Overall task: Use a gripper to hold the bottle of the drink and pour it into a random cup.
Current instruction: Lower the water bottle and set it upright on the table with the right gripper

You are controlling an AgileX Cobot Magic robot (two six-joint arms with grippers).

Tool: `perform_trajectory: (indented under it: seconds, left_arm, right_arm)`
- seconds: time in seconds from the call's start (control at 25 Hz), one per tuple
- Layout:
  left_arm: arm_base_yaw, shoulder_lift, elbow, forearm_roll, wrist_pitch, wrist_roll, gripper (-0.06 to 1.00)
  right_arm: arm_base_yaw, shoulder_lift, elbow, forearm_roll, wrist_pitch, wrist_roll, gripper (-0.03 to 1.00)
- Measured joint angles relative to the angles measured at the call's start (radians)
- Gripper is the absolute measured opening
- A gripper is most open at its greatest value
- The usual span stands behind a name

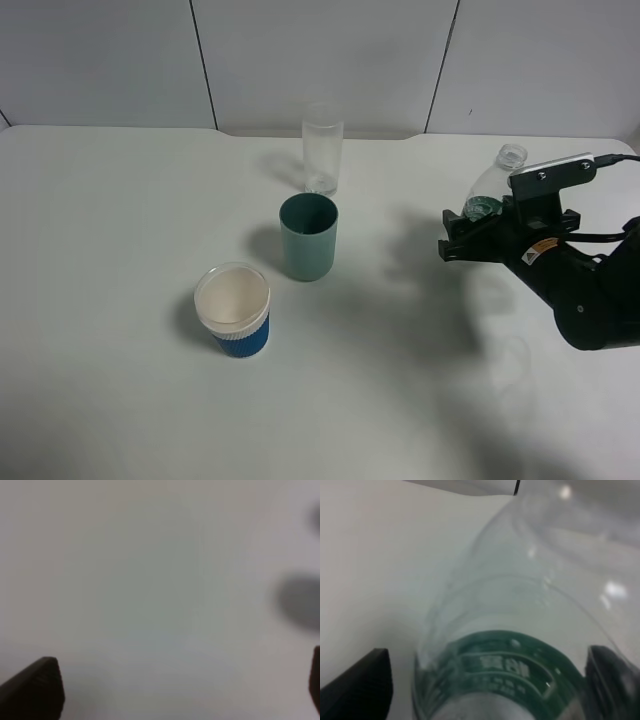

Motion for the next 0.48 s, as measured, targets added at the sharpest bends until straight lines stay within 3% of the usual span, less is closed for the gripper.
perform_trajectory:
  seconds: [0.48]
  left_arm:
    - [0.0,0.0,0.0,0.0,0.0,0.0,0.99]
  right_arm:
    - [0.0,-0.019,0.0,-0.015,0.001,0.0,0.79]
